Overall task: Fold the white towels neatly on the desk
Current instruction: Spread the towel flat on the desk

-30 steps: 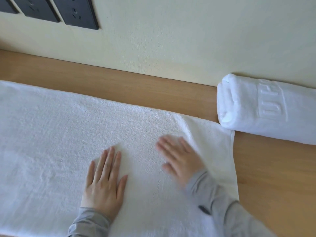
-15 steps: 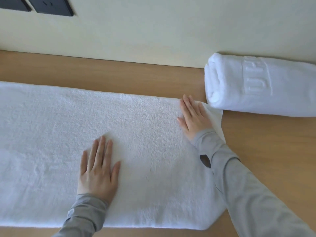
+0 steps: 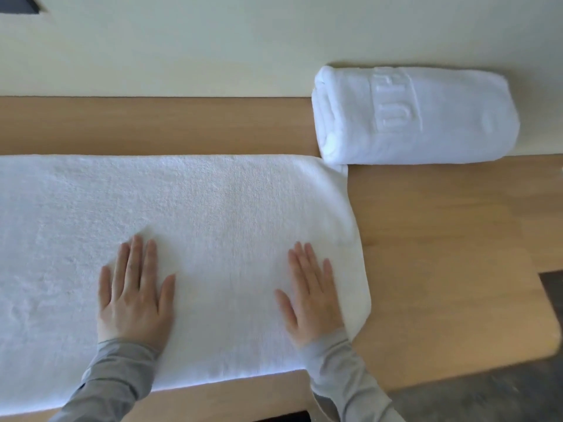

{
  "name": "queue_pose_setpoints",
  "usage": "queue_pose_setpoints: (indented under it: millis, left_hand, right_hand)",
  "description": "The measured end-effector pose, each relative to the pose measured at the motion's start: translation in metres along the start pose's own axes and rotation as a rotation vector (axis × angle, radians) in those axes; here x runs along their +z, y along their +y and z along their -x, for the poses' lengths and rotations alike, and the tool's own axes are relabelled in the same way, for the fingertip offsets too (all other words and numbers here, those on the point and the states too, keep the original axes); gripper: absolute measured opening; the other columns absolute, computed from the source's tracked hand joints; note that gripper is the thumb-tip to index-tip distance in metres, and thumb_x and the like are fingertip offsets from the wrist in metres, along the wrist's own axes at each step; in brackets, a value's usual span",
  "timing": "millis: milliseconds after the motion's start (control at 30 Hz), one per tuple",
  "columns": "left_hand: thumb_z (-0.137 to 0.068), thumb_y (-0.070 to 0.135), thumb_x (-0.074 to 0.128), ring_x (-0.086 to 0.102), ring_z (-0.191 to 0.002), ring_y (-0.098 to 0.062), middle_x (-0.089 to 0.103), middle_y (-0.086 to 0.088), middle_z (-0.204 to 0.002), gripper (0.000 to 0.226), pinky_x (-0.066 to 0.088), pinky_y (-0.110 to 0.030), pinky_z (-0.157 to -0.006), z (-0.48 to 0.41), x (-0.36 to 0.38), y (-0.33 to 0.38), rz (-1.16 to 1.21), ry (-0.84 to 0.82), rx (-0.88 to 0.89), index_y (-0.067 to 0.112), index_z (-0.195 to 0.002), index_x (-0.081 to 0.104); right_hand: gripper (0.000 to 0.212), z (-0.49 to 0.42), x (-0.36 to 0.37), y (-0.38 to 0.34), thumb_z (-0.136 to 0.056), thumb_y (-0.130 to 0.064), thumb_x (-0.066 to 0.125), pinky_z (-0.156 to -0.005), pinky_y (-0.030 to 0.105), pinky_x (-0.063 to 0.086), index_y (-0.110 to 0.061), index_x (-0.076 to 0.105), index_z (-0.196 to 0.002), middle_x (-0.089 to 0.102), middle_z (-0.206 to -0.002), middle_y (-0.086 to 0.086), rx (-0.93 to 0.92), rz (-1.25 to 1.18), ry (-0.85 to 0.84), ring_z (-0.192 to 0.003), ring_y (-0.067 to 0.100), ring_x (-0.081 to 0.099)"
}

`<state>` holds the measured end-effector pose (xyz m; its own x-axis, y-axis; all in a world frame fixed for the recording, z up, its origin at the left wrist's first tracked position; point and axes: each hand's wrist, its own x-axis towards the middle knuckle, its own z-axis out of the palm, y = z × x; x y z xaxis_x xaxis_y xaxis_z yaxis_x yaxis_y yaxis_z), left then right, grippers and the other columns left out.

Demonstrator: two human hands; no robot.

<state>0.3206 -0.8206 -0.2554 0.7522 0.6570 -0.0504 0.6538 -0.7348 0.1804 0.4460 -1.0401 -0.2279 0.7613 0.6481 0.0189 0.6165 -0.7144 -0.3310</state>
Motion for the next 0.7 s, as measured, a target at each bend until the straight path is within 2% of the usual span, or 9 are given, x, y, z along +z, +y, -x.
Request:
queue_pose_setpoints:
  millis: [100, 200, 300, 367, 467, 533, 567, 633, 700]
  left_hand:
    - [-0.091, 0.045, 0.022, 0.018, -0.144, -0.022, 0.022, -0.006, -0.156, 0.065, 0.008, -0.043, -0.116, 0.001, 0.002, 0.0, 0.0, 0.013, -0.006, 0.013, -0.147, 0.026]
    - [-0.091, 0.045, 0.023, 0.02, -0.143, -0.024, 0.024, -0.008, -0.155, 0.065, 0.009, -0.044, -0.116, 0.0, 0.003, -0.001, 0.002, 0.024, -0.016, 0.012, -0.146, 0.029]
    - [-0.09, 0.045, 0.022, 0.019, -0.144, -0.025, 0.024, -0.009, -0.155, 0.066, 0.009, -0.044, -0.115, 0.0, 0.003, -0.001, 0.003, 0.023, -0.017, 0.011, -0.146, 0.028]
    - [-0.09, 0.045, 0.02, 0.017, -0.144, -0.025, 0.023, -0.009, -0.155, 0.066, 0.008, -0.044, -0.116, 0.0, 0.002, 0.0, 0.009, 0.018, -0.017, 0.012, -0.147, 0.026]
    - [-0.09, 0.046, 0.019, 0.015, -0.145, -0.024, 0.02, -0.008, -0.156, 0.067, 0.007, -0.045, -0.116, 0.0, 0.001, 0.002, 0.015, 0.01, -0.021, 0.012, -0.148, 0.025]
    - [-0.089, 0.046, 0.02, 0.015, -0.145, -0.024, 0.02, -0.008, -0.156, 0.068, 0.007, -0.045, -0.117, 0.0, -0.001, 0.003, 0.019, 0.009, -0.022, 0.012, -0.148, 0.025]
    - [-0.089, 0.046, 0.02, 0.015, -0.145, -0.024, 0.02, -0.008, -0.156, 0.068, 0.007, -0.045, -0.117, 0.0, -0.001, 0.004, 0.022, 0.008, -0.022, 0.012, -0.148, 0.025]
    - [-0.089, 0.046, 0.019, 0.014, -0.145, -0.024, 0.019, -0.008, -0.156, 0.068, 0.006, -0.044, -0.117, 0.0, -0.003, 0.006, 0.028, 0.001, -0.025, 0.012, -0.148, 0.025]
    - [-0.089, 0.046, 0.019, 0.013, -0.145, -0.024, 0.019, -0.008, -0.157, 0.069, 0.006, -0.044, -0.117, 0.001, -0.004, 0.008, 0.032, -0.005, -0.029, 0.012, -0.148, 0.024]
  right_hand:
    - [0.057, 0.012, -0.025, 0.043, -0.088, -0.032, 0.049, -0.106, 0.043, 0.036, 0.004, 0.046, -0.131, 0.047, -0.136, 0.02, 0.395, -0.279, 0.234, -0.127, 0.033, 0.044]
    - [0.057, 0.031, -0.032, 0.062, -0.086, -0.034, 0.058, -0.108, 0.032, 0.024, 0.0, 0.049, -0.131, 0.039, -0.143, 0.013, 0.676, -0.398, 0.175, -0.132, 0.028, 0.033]
    - [0.038, 0.045, -0.027, 0.062, -0.086, -0.027, 0.064, -0.11, 0.031, 0.021, -0.003, 0.061, -0.116, 0.035, -0.147, 0.006, 0.689, -0.381, 0.071, -0.134, 0.022, 0.026]
    - [0.023, 0.047, -0.025, 0.055, -0.084, -0.023, 0.067, -0.108, 0.035, 0.03, -0.009, 0.064, -0.102, 0.043, -0.14, 0.003, 0.685, -0.485, 0.067, -0.129, 0.02, 0.034]
    - [0.011, 0.048, -0.03, 0.047, -0.083, -0.015, 0.068, -0.078, 0.032, 0.051, -0.019, 0.057, -0.084, 0.063, -0.096, -0.001, 0.732, -0.861, 0.11, -0.093, 0.022, 0.059]
    - [0.021, 0.047, -0.036, 0.047, -0.084, -0.013, 0.067, -0.058, 0.022, 0.045, -0.015, 0.05, -0.072, 0.055, -0.068, -0.01, 0.695, -1.0, 0.127, -0.067, 0.014, 0.053]
    - [0.026, 0.046, -0.038, 0.048, -0.084, -0.012, 0.067, -0.054, 0.02, 0.041, -0.014, 0.046, -0.069, 0.05, -0.062, -0.012, 0.671, -1.028, 0.109, -0.062, 0.01, 0.048]
    - [0.024, 0.042, -0.043, 0.05, -0.084, -0.013, 0.066, -0.055, 0.022, 0.042, -0.012, 0.047, -0.07, 0.052, -0.064, -0.01, 0.661, -1.056, 0.051, -0.062, 0.01, 0.049]
    - [0.012, 0.039, -0.046, 0.054, -0.083, -0.015, 0.066, -0.066, 0.032, 0.052, -0.009, 0.056, -0.082, 0.063, -0.083, 0.002, 0.686, -1.066, -0.019, -0.076, 0.019, 0.06]
